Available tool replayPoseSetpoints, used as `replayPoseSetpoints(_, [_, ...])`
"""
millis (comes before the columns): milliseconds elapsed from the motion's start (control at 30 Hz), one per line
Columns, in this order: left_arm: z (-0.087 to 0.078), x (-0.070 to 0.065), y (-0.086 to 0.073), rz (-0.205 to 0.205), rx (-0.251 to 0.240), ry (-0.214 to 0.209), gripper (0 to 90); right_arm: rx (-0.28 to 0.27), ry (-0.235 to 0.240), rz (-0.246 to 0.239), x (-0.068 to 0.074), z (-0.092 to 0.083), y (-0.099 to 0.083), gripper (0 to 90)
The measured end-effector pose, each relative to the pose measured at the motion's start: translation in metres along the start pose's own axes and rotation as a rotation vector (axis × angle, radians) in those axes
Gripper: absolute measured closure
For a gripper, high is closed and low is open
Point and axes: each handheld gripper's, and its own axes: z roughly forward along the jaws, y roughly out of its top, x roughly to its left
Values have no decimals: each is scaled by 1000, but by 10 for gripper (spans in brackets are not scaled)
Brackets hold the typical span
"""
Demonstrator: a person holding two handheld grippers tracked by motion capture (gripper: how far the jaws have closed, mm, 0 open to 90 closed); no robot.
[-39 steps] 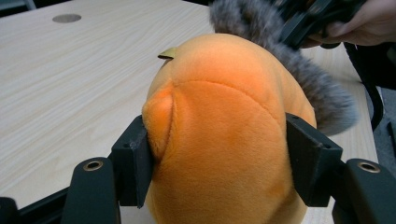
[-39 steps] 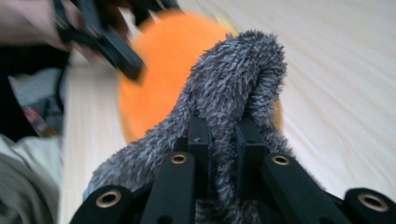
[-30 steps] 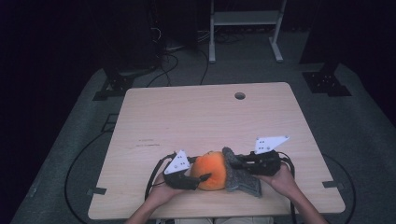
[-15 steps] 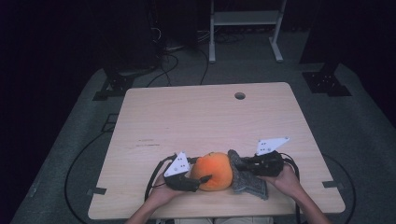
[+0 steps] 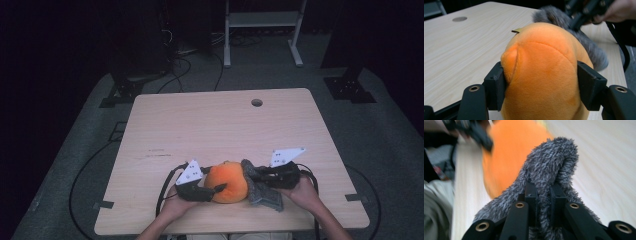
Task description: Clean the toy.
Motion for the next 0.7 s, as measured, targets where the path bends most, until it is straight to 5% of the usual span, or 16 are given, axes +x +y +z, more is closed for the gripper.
replayPoseSetpoints(167, [4,3,3,-52,6,18,342,-45,5,-11,8,-9,0,794])
replayPoseSetpoints(267, [10,1,10,-67,5,21,322,-111,39,-51,20,-8,19,794])
replayPoseSetpoints(367, [12,1,14,-70,16,-2,211,-88,29,-61,20,-1,22,794])
replayPoseSetpoints(400, [13,3,16,-86,39,-57,147,-74,26,-53,16,4,17,795])
replayPoseSetpoints(433, [13,3,16,-86,39,-57,125,-74,26,-53,16,4,17,795])
replayPoseSetpoints(467, [11,3,16,-67,41,-101,126,-83,-1,-37,10,3,11,795])
replayPoseSetpoints(633, [7,5,15,-66,32,-113,297,-68,-28,7,1,-1,2,794])
replayPoseSetpoints(700, [5,5,13,-59,39,-81,365,-55,-41,8,2,-2,-1,794])
